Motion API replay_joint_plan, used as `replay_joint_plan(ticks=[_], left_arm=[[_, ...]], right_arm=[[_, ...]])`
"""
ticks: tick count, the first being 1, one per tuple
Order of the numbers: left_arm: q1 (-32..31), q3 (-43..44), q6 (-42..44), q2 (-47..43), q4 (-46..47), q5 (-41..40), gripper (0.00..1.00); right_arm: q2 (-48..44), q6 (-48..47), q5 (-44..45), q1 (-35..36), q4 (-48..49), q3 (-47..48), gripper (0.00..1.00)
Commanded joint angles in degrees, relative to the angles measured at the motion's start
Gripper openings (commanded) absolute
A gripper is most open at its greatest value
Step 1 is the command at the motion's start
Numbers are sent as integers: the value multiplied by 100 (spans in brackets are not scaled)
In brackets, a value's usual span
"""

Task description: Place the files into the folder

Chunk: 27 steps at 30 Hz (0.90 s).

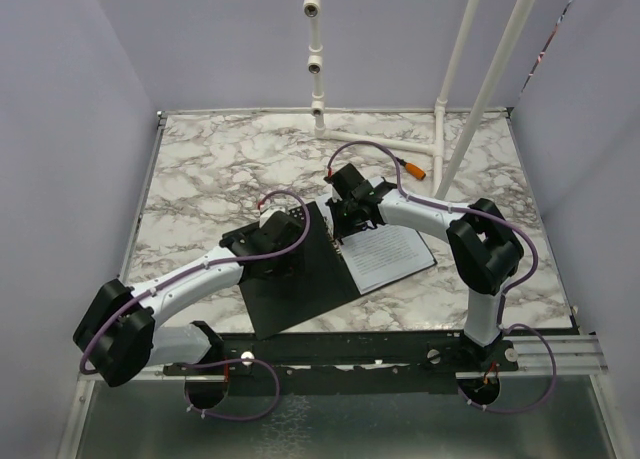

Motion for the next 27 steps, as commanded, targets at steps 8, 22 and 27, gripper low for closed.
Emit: replay_joint_plan(ticks=[8, 22, 27], left_arm=[[-251, -241, -455, 371, -154, -656, 99], [-353, -338, -593, 707, -154, -784, 99], [-379, -342, -609, 731, -150, -780, 99]], right_arm=[[-140, -146, -258, -21, -26, -57, 0], [-95, -152, -435, -21, 3, -98, 1], [-120, -175, -460, -26, 16, -148, 1]])
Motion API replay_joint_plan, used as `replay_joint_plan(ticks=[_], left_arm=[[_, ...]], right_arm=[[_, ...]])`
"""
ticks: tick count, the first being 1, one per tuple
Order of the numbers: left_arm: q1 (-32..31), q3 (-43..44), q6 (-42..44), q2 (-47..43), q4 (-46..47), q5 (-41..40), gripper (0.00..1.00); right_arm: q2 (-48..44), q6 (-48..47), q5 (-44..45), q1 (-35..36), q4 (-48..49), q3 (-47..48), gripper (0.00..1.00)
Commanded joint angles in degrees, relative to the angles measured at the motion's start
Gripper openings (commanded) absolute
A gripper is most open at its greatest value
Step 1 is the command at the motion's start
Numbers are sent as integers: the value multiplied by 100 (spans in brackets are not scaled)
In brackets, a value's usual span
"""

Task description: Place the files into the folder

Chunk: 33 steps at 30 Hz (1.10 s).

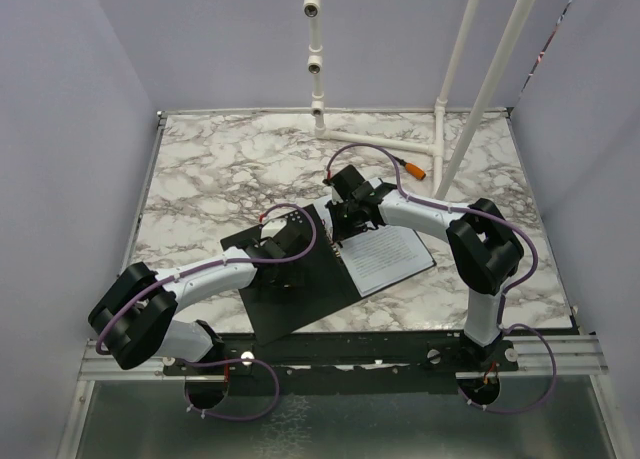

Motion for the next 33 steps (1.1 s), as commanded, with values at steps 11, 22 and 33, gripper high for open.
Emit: replay_joint_plan(ticks=[11, 22, 33], left_arm=[[-56, -64, -102, 143, -38, -185, 99], [-56, -76, -137, 84, -38, -206, 99], [-56, -62, -128, 110, -32, -197, 99]], right_arm=[[-139, -103, -118, -7, 7, -243, 1], [-193, -59, -154, -10, 90, -390, 1], [-154, -23, -140, -10, 167, -458, 20]])
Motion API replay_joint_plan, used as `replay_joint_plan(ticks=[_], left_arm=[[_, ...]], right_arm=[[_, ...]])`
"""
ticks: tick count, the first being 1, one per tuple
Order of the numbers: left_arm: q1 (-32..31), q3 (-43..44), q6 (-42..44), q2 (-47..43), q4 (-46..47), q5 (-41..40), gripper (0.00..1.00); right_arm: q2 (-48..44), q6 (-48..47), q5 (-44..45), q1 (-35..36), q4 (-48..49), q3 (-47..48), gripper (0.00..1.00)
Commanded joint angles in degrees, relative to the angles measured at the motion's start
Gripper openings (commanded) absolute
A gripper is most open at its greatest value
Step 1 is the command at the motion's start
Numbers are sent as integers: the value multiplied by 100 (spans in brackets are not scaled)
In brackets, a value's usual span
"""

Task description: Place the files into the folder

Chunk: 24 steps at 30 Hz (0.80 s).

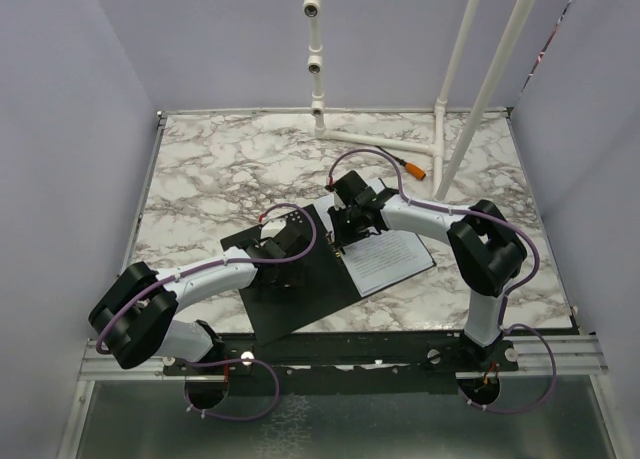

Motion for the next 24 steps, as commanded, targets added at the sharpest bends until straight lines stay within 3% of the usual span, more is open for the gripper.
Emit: replay_joint_plan(ticks=[1, 8, 24], left_arm=[[-25, -62, -41, 88, -39, -125, 99], [-25, -77, -41, 73, -36, -136, 99], [-25, -79, -50, 28, -44, -152, 99]], right_arm=[[-59, -23, -18, -1, 9, -86, 20], [-214, 16, 108, -1, 8, -130, 30], [-827, 118, 642, 8, -368, -32, 32]])
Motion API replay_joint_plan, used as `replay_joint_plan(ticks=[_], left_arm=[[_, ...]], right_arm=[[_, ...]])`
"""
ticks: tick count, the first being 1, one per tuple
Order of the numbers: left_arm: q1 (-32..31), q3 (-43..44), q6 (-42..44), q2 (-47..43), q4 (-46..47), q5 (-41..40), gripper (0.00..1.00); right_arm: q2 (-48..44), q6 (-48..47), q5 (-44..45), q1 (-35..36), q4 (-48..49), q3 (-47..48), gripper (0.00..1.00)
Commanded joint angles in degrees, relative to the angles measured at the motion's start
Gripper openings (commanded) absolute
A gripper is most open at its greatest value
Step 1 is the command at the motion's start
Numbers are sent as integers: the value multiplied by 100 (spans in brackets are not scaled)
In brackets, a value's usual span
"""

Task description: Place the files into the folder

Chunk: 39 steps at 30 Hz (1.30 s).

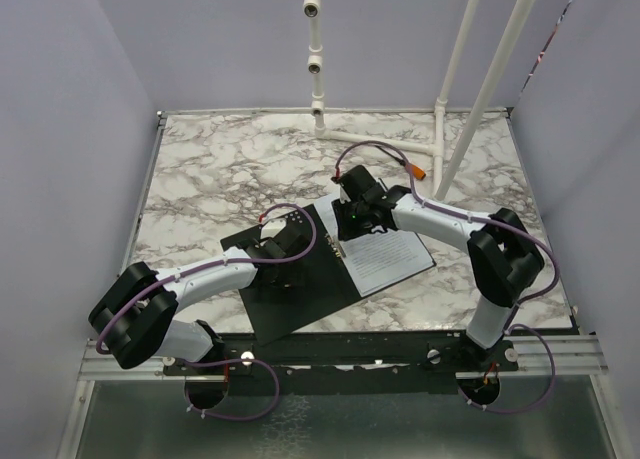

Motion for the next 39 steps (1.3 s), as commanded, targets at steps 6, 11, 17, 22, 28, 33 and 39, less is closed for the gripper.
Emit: replay_joint_plan(ticks=[6, 11, 17, 22, 28, 33, 39], left_arm=[[-26, -80, -56, 18, -45, -178, 99], [-25, -84, -56, 19, -45, -167, 99], [-25, -82, -61, 18, -39, -177, 99], [-25, -84, -61, 21, -45, -177, 99], [-25, -92, -72, -1, -45, -185, 99], [-25, -88, -65, -9, -45, -174, 99], [-25, -92, -72, -32, -45, -164, 99]], right_arm=[[-503, 115, 206, 85, -366, 166, 32], [-527, 163, 148, 265, -385, 297, 32], [-411, 208, 179, 498, -423, 473, 32], [-275, 199, 302, 665, -545, 607, 31], [-135, 164, 638, 776, -670, 666, 27], [-70, 146, 690, 824, -699, 667, 24], [0, 112, 730, 879, -753, 662, 23]])
